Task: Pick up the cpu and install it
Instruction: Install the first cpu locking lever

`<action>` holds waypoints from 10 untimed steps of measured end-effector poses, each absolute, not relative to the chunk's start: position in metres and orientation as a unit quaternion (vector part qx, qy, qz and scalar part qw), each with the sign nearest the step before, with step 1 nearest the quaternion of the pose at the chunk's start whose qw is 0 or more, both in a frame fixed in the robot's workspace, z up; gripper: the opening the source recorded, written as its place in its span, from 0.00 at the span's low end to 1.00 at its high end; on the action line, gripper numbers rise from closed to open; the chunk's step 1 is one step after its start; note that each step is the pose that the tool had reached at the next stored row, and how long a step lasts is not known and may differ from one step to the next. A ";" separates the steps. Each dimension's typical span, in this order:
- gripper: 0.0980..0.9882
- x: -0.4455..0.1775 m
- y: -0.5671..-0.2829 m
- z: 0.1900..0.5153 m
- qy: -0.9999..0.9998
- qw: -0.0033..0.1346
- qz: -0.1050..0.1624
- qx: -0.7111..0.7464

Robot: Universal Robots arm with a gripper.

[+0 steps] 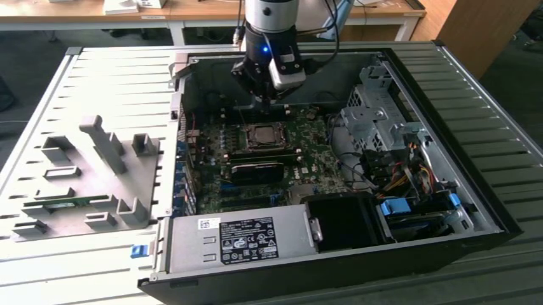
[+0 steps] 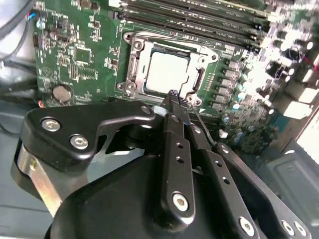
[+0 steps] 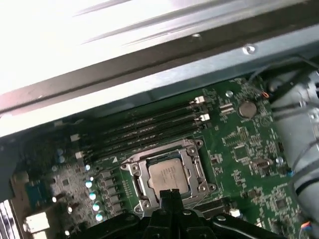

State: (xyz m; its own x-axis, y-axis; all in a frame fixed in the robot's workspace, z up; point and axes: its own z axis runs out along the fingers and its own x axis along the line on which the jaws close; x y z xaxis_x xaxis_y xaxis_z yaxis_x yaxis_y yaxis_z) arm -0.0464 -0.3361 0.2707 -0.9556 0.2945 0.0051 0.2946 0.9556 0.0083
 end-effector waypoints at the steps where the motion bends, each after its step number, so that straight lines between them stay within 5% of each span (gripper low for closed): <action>1: 0.01 -0.046 -0.336 0.271 -0.990 0.002 -0.004 -0.140; 10: 0.01 -0.046 -0.336 0.269 -0.999 0.002 -0.004 -0.049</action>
